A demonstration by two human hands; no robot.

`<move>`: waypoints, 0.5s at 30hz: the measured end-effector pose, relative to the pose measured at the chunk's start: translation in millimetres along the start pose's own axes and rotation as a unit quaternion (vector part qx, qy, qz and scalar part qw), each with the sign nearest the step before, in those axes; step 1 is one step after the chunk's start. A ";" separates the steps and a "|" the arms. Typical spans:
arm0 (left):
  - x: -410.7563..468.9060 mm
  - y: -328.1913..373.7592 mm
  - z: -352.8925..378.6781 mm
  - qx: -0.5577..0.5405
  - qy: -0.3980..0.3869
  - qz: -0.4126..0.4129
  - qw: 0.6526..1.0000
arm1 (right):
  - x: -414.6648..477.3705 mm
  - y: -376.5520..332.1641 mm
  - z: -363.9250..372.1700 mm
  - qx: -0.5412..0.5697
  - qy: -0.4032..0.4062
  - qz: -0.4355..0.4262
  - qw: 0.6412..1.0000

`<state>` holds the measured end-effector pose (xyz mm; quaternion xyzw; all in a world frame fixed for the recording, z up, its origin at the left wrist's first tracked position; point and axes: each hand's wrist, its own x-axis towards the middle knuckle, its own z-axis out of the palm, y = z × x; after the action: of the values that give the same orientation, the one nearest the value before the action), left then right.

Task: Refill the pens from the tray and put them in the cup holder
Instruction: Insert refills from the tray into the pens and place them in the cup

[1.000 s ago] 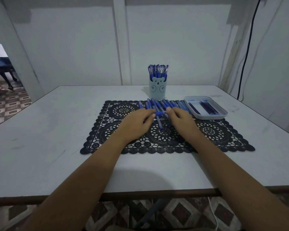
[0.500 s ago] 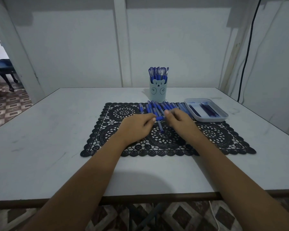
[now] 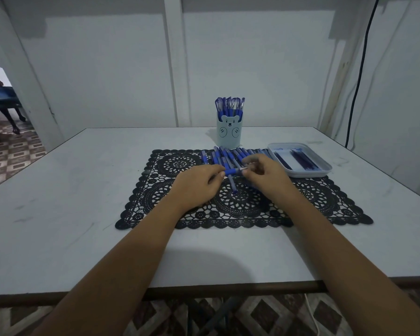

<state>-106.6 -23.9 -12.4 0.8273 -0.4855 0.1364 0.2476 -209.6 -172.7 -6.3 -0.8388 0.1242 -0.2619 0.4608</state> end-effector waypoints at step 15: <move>-0.6 3.4 1.7 0.003 0.001 0.012 1.000 | -0.5 -1.0 -2.5 -0.035 0.003 0.043 0.998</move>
<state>-109.9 -25.9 -13.2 0.8217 -0.4950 0.1419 0.2442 -211.4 -173.7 -4.6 -0.8473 0.1707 -0.2403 0.4418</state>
